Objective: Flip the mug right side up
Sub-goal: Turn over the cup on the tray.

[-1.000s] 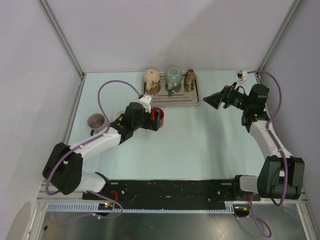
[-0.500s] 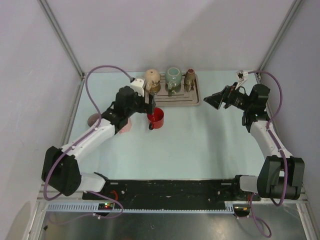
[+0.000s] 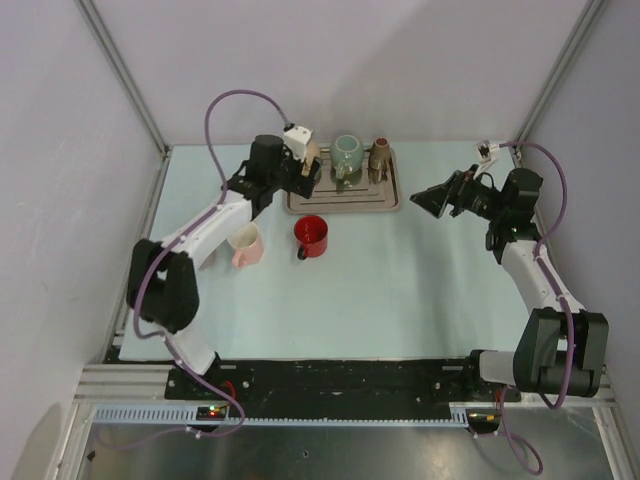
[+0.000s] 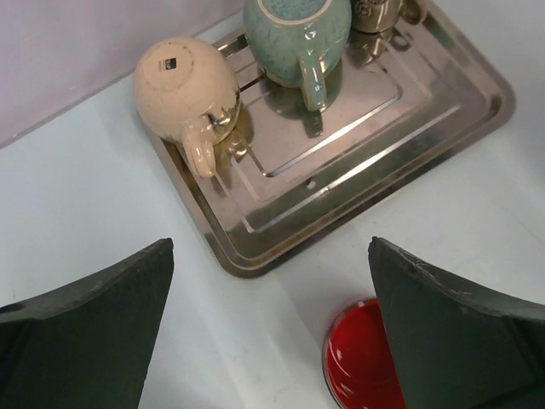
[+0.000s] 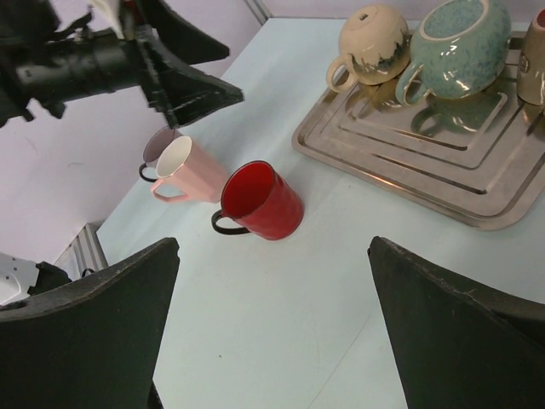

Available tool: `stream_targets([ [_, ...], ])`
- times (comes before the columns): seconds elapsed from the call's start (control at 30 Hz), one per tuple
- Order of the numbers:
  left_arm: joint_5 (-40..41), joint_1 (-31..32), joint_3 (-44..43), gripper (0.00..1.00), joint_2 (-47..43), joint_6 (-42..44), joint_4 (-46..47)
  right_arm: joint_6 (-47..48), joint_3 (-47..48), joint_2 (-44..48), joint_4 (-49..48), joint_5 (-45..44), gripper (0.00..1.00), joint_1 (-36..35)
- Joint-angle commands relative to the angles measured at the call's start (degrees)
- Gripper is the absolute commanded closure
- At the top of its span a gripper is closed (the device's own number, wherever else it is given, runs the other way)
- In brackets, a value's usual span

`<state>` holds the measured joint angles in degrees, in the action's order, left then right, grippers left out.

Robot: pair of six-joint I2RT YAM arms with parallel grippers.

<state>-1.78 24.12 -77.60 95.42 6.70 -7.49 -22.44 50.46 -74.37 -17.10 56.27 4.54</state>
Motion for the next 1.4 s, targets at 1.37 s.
stream_targets([
  [1.37, -6.57, -9.57, -47.21, 0.34, 43.91, -25.85, -14.63, -7.47, 0.08, -2.2, -6.77, 3.93, 0.01, 5.02],
])
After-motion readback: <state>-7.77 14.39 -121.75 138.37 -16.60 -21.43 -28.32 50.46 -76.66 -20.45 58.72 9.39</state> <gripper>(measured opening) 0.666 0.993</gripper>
